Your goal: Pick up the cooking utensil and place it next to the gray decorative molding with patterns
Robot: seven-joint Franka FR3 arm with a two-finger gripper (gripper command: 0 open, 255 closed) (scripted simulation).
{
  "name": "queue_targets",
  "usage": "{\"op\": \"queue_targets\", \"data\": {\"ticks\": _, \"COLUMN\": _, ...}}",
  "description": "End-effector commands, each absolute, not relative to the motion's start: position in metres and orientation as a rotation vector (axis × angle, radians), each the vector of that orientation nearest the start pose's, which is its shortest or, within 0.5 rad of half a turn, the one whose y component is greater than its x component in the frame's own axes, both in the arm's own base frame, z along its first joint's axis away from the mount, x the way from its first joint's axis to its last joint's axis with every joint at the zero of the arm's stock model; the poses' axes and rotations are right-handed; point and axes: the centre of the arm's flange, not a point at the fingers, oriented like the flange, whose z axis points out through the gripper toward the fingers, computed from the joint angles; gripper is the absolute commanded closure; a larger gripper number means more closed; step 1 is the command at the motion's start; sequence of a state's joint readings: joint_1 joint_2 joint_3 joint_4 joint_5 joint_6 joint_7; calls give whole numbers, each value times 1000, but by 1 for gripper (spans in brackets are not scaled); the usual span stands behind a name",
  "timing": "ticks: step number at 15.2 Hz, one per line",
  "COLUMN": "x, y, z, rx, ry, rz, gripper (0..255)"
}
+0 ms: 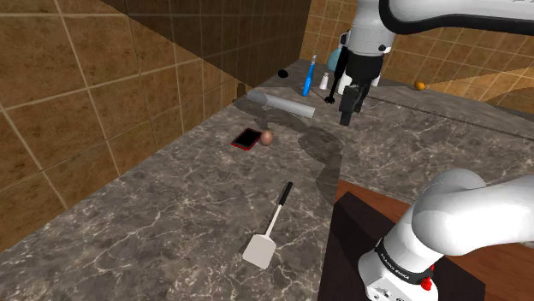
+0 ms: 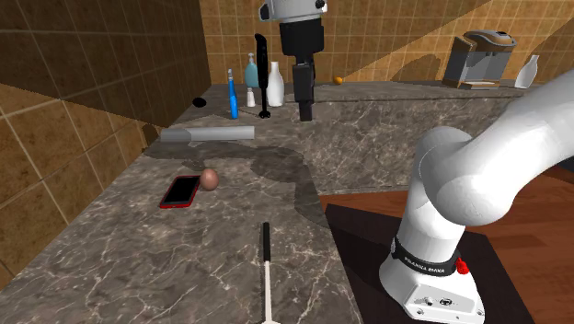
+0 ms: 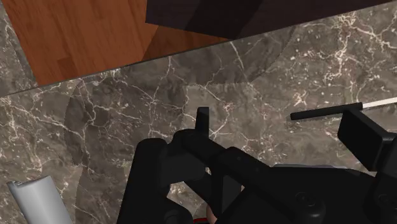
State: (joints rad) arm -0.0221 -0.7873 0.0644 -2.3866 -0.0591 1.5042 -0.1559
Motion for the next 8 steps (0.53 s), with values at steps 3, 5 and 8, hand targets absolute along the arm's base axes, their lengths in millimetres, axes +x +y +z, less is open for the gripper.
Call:
{"op": "queue_targets", "data": {"ticks": 3, "x": 284, "y": 26, "z": 555, "rx": -3231, "ry": -101, "rz": 146, "gripper": 0}}
{"op": "queue_targets", "data": {"ticks": 5, "x": 273, "y": 43, "z": 539, "rx": -3228, "ry": 82, "rz": 125, "gripper": 0}}
{"op": "queue_targets", "data": {"ticks": 8, "x": 259, "y": 70, "z": 515, "rx": -3204, "ry": 355, "rz": 93, "gripper": 0}}
